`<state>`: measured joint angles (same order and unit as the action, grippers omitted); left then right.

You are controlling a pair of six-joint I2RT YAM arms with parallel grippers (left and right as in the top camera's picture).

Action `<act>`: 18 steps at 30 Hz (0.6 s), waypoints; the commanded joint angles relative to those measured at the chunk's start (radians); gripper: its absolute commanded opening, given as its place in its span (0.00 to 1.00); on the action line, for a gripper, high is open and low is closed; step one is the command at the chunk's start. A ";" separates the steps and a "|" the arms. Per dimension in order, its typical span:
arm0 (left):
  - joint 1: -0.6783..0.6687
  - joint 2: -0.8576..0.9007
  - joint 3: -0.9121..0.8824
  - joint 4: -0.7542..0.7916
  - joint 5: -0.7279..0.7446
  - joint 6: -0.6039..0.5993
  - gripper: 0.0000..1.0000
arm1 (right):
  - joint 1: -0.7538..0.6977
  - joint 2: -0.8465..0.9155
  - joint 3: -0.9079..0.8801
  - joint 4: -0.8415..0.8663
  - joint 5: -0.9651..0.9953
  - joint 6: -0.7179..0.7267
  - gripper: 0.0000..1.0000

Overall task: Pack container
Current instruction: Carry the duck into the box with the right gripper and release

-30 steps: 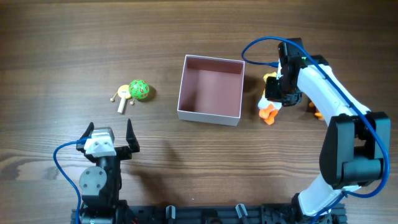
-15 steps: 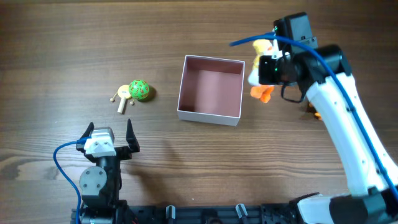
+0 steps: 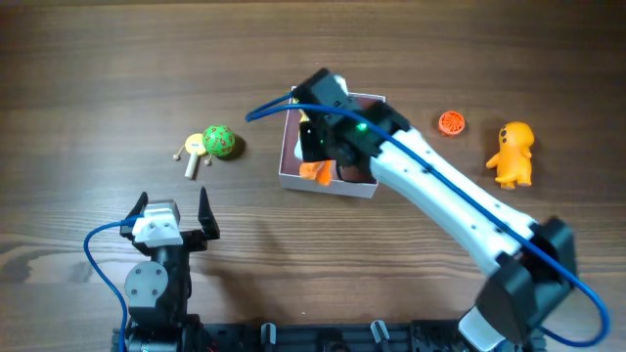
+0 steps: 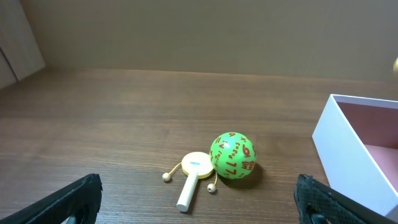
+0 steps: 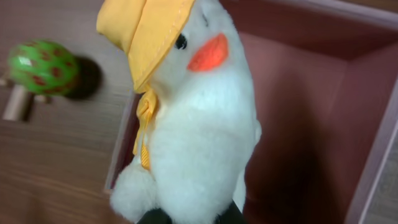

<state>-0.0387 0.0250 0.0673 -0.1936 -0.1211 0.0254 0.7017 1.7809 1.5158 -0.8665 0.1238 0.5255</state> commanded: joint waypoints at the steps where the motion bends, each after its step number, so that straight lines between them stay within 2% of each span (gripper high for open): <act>1: 0.005 -0.009 -0.008 0.003 0.016 0.016 1.00 | -0.002 0.049 0.000 0.010 0.037 0.035 0.04; 12: 0.005 -0.009 -0.008 0.003 0.016 0.016 1.00 | -0.001 0.076 0.000 -0.204 0.034 -0.027 0.04; 18: 0.005 -0.009 -0.008 0.003 0.016 0.016 1.00 | -0.001 0.073 0.003 -0.196 0.034 -0.042 0.04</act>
<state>-0.0387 0.0250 0.0673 -0.1936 -0.1211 0.0250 0.7017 1.8404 1.5127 -1.0679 0.1394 0.5060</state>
